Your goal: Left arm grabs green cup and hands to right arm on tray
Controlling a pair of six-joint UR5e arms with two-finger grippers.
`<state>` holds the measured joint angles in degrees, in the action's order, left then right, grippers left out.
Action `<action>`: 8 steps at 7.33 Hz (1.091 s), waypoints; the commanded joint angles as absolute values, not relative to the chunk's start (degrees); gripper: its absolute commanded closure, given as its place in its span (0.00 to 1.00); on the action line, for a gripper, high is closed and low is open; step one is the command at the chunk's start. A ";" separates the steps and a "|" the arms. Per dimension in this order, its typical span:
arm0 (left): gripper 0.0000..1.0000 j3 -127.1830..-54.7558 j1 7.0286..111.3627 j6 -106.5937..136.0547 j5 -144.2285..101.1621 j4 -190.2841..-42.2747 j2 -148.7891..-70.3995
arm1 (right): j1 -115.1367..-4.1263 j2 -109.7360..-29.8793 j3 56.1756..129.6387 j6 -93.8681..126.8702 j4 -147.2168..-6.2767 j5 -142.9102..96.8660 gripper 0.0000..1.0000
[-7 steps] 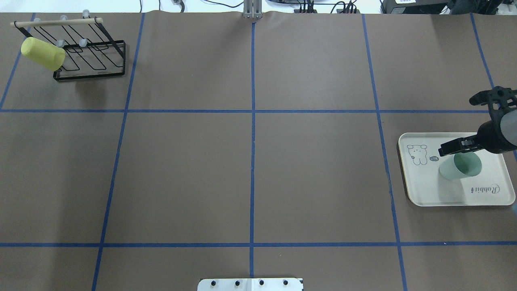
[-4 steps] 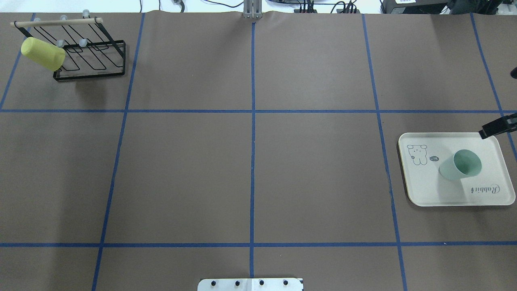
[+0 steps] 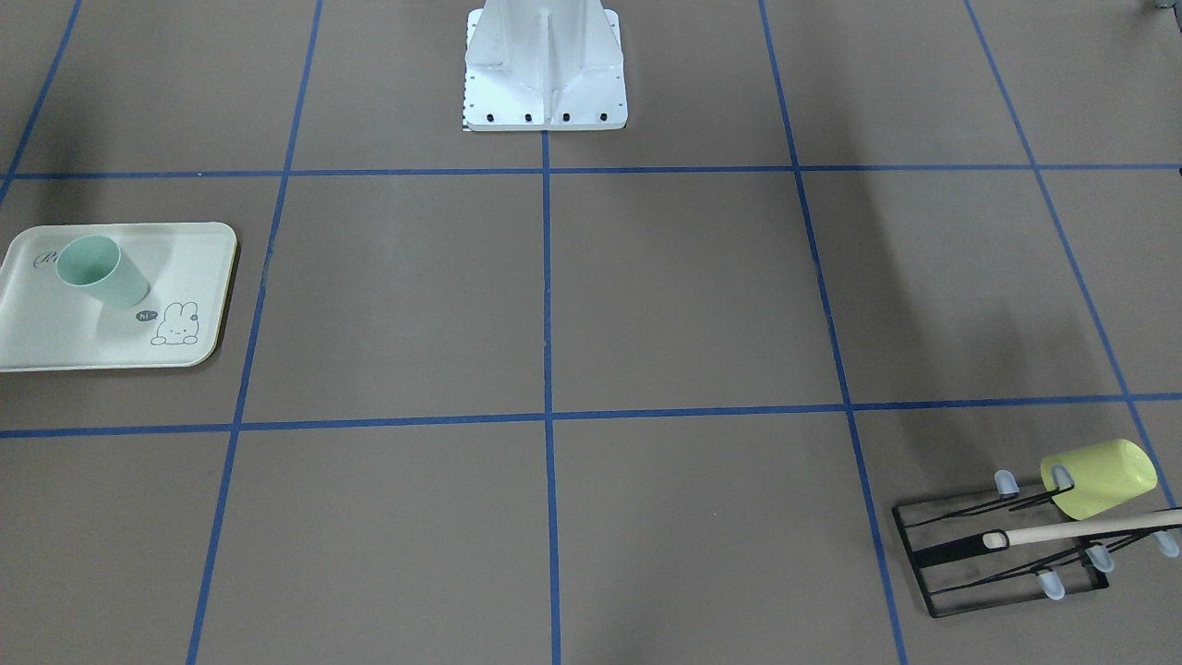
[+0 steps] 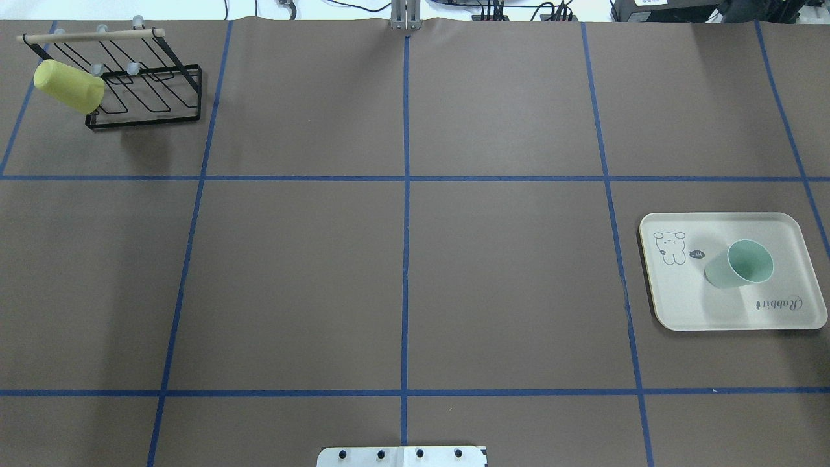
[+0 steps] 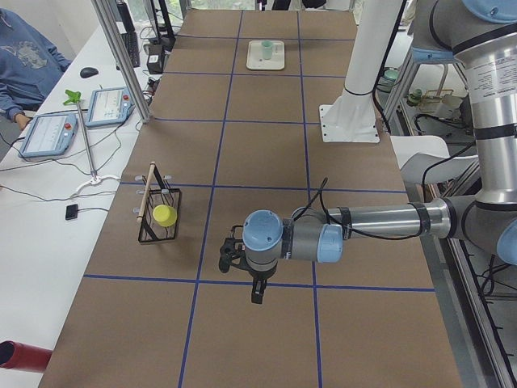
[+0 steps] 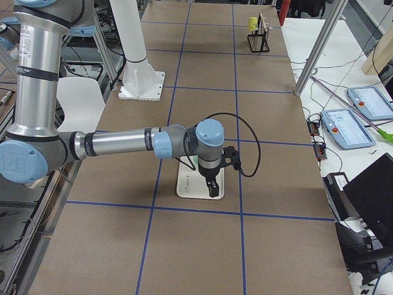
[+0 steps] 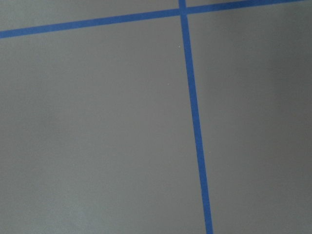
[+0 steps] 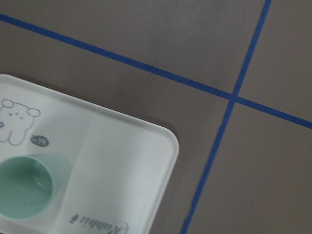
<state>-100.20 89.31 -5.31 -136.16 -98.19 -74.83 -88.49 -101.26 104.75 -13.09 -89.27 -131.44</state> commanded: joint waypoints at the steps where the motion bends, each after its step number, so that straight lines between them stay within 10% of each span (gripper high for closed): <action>1: 0.00 -100.37 89.47 -5.36 -136.41 -98.26 -74.45 | -94.74 -105.54 103.18 -16.44 -88.95 -131.57 0.00; 8: 0.00 -101.07 89.65 -5.97 -135.79 -95.89 -74.19 | -94.75 -106.08 102.57 -15.21 -88.77 -127.79 0.00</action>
<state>-100.91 89.63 -5.42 -135.92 -96.33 -74.59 -94.75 -106.09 102.63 -15.34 -88.80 -128.27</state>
